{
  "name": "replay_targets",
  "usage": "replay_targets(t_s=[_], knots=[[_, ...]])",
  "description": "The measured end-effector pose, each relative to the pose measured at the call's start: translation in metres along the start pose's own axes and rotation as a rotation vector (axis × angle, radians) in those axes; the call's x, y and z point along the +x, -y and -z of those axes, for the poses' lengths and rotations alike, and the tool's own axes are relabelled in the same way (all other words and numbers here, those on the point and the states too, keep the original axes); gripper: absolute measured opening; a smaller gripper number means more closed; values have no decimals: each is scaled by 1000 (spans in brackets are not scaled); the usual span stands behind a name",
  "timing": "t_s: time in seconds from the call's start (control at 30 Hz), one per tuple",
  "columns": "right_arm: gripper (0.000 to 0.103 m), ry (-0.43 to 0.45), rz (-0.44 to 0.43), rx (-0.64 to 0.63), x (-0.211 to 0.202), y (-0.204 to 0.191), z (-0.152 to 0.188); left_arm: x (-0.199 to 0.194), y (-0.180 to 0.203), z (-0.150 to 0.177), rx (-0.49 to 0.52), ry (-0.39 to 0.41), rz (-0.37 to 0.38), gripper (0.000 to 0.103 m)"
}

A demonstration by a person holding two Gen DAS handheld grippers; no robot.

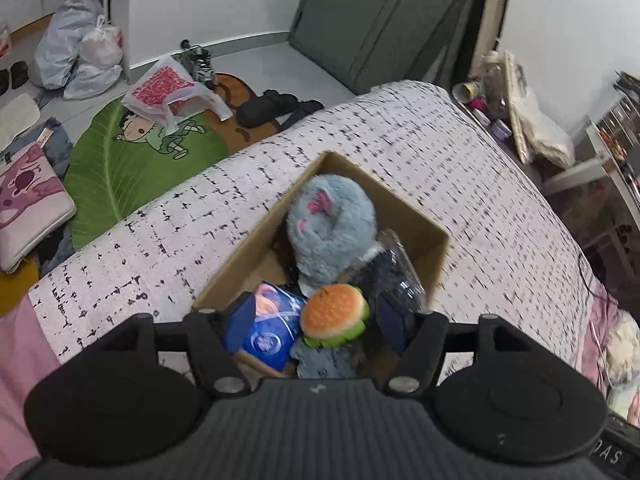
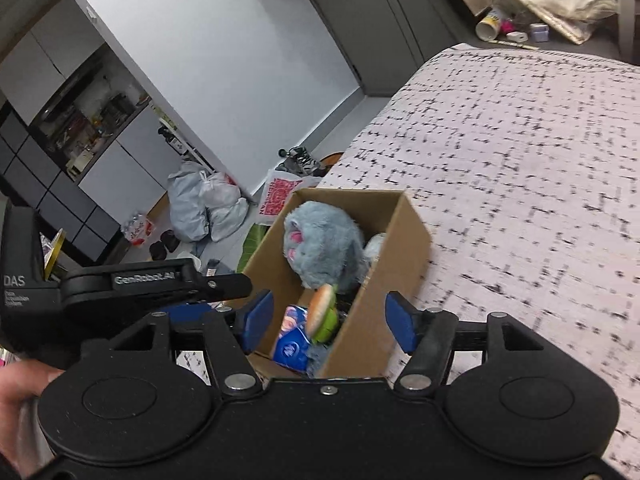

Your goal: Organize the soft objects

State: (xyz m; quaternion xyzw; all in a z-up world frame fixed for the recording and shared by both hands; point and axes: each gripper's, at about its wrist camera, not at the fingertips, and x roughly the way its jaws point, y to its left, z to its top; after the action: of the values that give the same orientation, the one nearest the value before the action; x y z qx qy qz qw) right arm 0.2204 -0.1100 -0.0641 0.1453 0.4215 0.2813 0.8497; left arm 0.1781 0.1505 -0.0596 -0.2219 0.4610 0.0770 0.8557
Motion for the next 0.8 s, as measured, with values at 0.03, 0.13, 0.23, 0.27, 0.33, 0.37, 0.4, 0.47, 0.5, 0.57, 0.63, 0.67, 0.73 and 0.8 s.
replay_targets(t_s=[0.03,0.13,0.23,0.27,0.33,0.37,0.4,0.47,0.5,0.57,0.63,0.67,0.73,0.8], knots=[[68,7,8,3,-6,2,1,-4,2,3,8,0,0,68],[71,26,32,7,-26,1,0,-17,8,11,34,9,-2,76],[82,66,21,5,-47,0,0,-32,15,19,61,31,-5,80],[84,75,24,3,-52,-1,2,-37,18,23,78,39,-2,81],[84,83,34,0,-65,1,5,-49,23,29,114,53,0,90],[84,86,39,4,-71,2,7,-53,26,32,126,56,2,92],[84,93,44,8,-78,3,8,-58,28,34,135,58,5,94],[91,109,51,15,-92,6,12,-68,33,40,146,62,7,96],[93,114,59,16,-98,8,15,-72,35,42,150,66,10,98],[96,121,80,12,-111,9,19,-82,40,48,163,80,23,102],[97,125,91,10,-122,10,22,-91,46,54,179,94,30,102],[99,128,96,9,-127,10,23,-96,49,57,186,99,32,102],[103,138,107,12,-138,11,26,-104,53,64,193,110,30,102],[103,145,107,19,-149,12,28,-113,54,69,198,122,27,102]])
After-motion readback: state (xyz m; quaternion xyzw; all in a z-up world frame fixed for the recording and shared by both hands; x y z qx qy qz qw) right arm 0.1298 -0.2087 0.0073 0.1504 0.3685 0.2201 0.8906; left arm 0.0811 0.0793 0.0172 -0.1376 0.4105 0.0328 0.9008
